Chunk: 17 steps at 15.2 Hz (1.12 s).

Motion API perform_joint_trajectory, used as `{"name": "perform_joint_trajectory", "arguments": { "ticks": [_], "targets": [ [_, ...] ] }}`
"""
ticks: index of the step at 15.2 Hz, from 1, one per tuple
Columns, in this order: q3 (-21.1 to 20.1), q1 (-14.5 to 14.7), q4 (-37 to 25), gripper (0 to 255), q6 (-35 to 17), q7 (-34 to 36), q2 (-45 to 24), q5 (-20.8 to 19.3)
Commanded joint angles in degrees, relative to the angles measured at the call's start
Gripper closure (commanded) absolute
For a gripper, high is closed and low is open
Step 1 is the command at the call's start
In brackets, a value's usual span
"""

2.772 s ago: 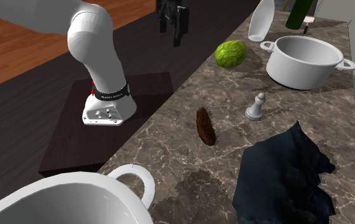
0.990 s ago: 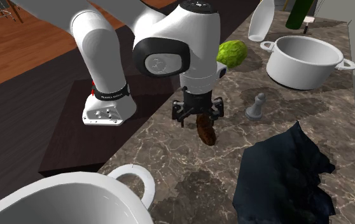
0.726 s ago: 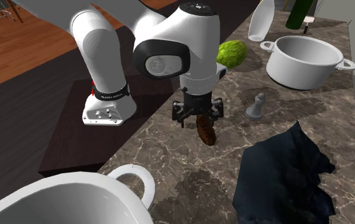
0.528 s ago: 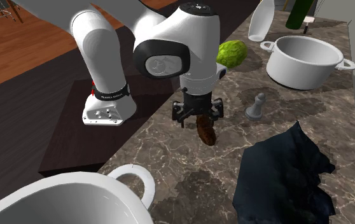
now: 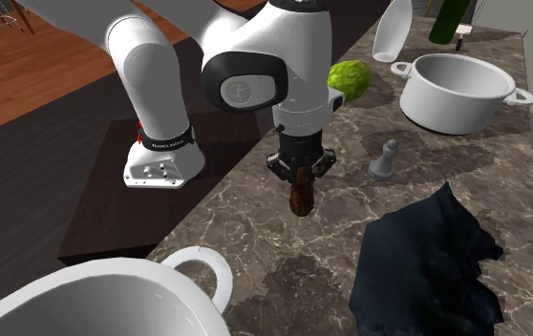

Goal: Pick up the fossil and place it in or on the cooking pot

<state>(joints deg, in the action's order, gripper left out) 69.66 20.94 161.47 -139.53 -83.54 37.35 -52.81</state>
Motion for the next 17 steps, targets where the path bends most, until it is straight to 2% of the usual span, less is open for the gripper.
{"name": "perform_joint_trajectory", "arguments": {
  "ticks": [1,2,7,8,9,11,12,17],
  "targets": [
    [0.32,0.28,1.0,255,0.59,0.41,-0.49,0.04],
    [1.91,0.54,0.07,255,0.31,-1.2,-0.97,0.07],
    [-3.84,-2.93,-0.52,255,6.26,-2.23,3.54,2.6],
    [-2.84,-2.36,-0.48,255,5.01,-2.12,2.74,2.13],
    [-2.84,-2.36,-0.48,0,5.01,-2.11,2.75,2.12],
    [-2.16,3.54,-5.84,0,9.79,7.47,0.61,14.97],
    [-2.03,3.76,-6.0,0,9.95,7.77,0.65,15.15],
    [3.06,7.33,-4.8,0,4.39,7.87,-3.0,14.16]
  ]
}}
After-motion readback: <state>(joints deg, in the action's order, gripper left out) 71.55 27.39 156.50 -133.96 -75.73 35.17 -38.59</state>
